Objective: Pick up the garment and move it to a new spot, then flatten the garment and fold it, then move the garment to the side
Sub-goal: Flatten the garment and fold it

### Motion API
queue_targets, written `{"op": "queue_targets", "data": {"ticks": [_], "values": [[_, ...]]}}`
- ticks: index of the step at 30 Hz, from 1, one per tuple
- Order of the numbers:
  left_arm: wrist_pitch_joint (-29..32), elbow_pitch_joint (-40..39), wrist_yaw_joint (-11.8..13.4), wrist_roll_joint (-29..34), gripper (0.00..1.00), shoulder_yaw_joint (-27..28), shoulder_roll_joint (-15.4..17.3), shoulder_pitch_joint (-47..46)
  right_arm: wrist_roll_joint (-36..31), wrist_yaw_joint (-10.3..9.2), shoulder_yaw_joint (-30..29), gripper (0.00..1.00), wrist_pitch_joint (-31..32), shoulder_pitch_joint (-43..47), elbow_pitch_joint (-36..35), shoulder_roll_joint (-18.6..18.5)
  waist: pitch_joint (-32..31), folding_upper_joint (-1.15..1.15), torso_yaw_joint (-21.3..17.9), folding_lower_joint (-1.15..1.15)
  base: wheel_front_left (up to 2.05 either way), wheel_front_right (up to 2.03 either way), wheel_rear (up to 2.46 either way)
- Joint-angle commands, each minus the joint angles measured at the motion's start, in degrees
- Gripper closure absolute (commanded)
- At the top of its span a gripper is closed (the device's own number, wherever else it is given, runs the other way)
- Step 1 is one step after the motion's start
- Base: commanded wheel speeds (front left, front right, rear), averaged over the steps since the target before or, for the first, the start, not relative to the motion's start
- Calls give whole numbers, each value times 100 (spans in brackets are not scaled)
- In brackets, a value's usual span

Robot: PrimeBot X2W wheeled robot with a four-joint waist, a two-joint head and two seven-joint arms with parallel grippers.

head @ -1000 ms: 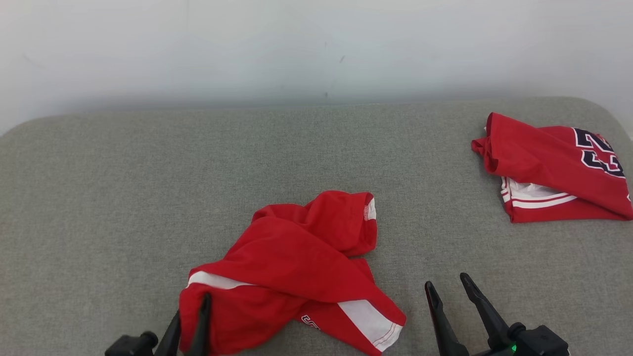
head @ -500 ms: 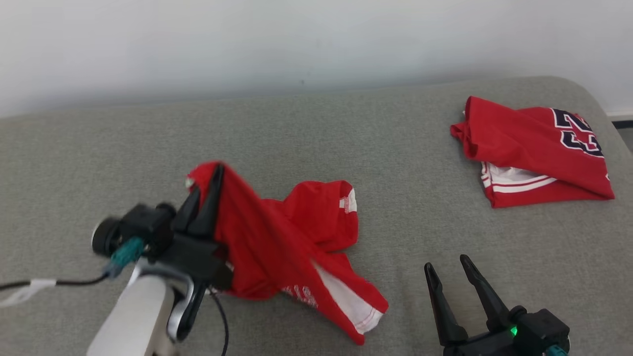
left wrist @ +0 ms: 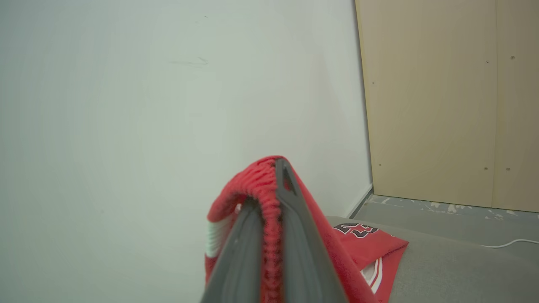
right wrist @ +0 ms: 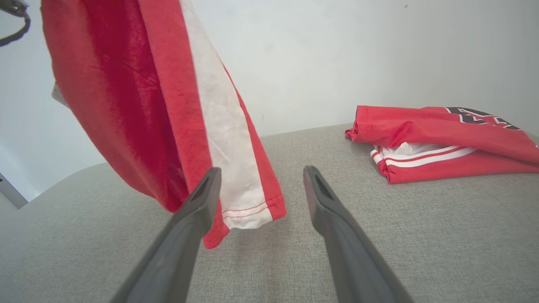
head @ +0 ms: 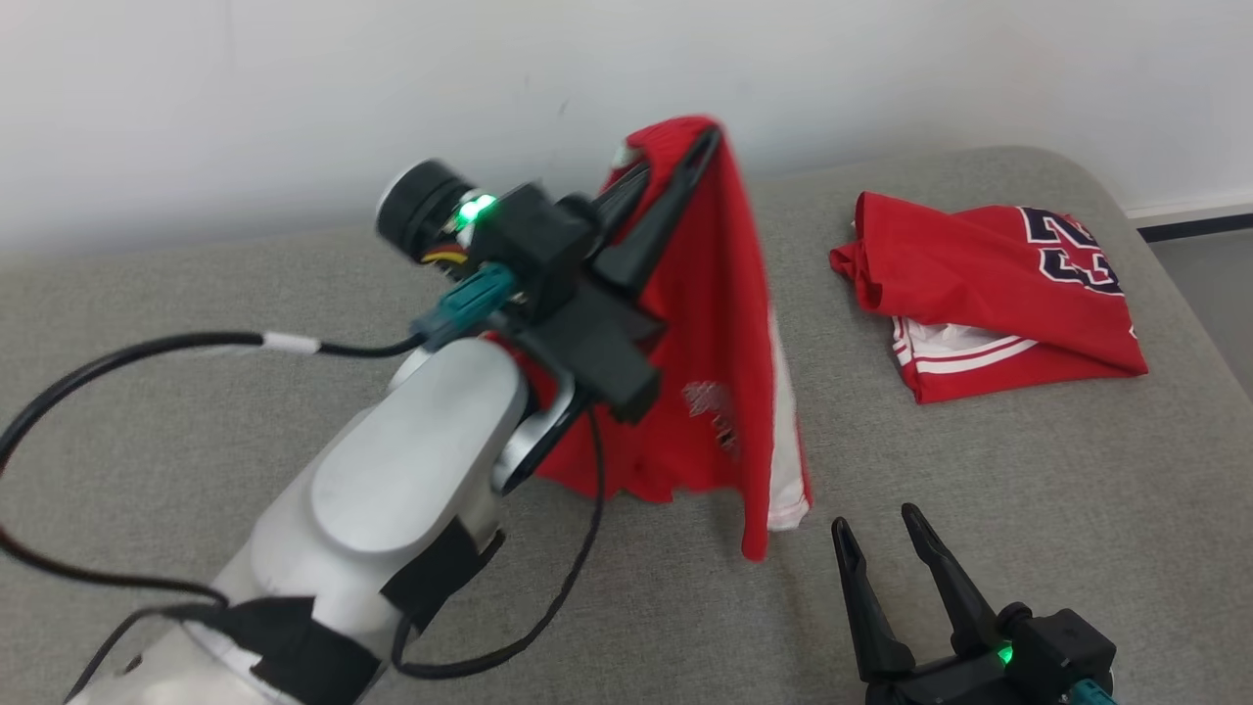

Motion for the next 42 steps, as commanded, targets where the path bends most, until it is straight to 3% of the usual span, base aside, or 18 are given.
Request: {"op": "queue_targets", "data": {"ticks": [1, 6, 11, 15, 27, 35, 36, 37, 42], "values": [[-6, 85, 7, -146, 100, -200, -103, -306, 4, -12, 18, 0, 2, -18, 4, 18, -84, 0, -81, -1, 0, 0, 0], [-15, 196, 8, -330, 100, -466, -261, -801, -13, -12, 36, 0, 2, -13, 22, 39, -171, 0, -173, -1, 0, 0, 0], [-16, 185, 8, -372, 100, -533, -120, -341, -12, -12, 17, 0, 2, 125, 15, 65, -184, 0, -142, -1, 0, 0, 0], [-17, 24, 8, -316, 100, -491, 6, 217, -13, -12, 22, 0, 2, 178, 30, 62, -176, 0, -57, -1, 0, 0, 0], [-18, -769, 11, 176, 100, -227, 702, 3316, -39, -12, 5, 0, 2, 202, 46, -78, -137, 0, 385, -1, 0, 0, 0], [-18, -430, 10, 189, 100, 75, 567, 4282, -34, -12, 51, 0, 2, 166, 67, -124, -138, 0, 586, -1, 0, 0, 0], [-19, -430, 9, 98, 89, 208, 474, 4365, -32, -12, 56, 0, 2, 172, 66, -129, -144, 0, 601, -1, 0, 0, 0], [-18, -501, 8, 22, 0, 455, 370, 4491, -29, -12, 58, 0, 1, 197, 62, -136, -154, 0, 620, -1, 0, 0, 0], [-19, -831, 8, 72, 0, 981, 281, 4884, -11, -12, 30, 0, 1, 278, 45, -127, -168, 0, 644, -1, 0, 0, 0]]}}
